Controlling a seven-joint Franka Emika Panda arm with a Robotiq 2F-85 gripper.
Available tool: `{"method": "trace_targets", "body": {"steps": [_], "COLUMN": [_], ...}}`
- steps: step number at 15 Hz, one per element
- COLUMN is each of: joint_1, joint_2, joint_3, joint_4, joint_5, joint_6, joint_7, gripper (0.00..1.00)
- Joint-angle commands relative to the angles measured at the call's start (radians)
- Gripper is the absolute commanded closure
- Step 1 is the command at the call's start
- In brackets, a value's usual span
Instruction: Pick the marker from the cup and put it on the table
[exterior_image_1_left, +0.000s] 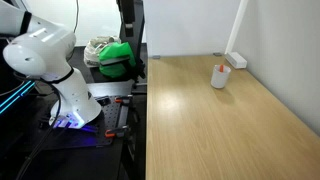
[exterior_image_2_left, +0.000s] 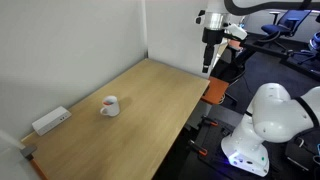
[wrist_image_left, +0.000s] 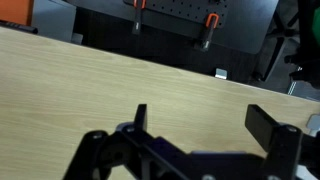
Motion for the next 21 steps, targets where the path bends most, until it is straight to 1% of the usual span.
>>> {"method": "trace_targets", "body": {"steps": [1,8,13,17,21], "joint_1": [-0.001,0.002,0.004,0.012,0.015], "joint_2": [0.001,0.005,0.004,0.033,0.064], "joint_3": [0.001,0.004,0.015,0.028,0.046], "joint_4": [0.002,0.002,-0.01,-0.008,-0.02], "joint_5": [0.001,-0.005,-0.011,-0.012,-0.031], "joint_6": [-0.002,0.007,0.079,0.128,0.241], "joint_7": [-0.001,-0.007,-0.001,0.0,0.002], "gripper": [0.0,0.0,0.0,0.0,0.0]}}
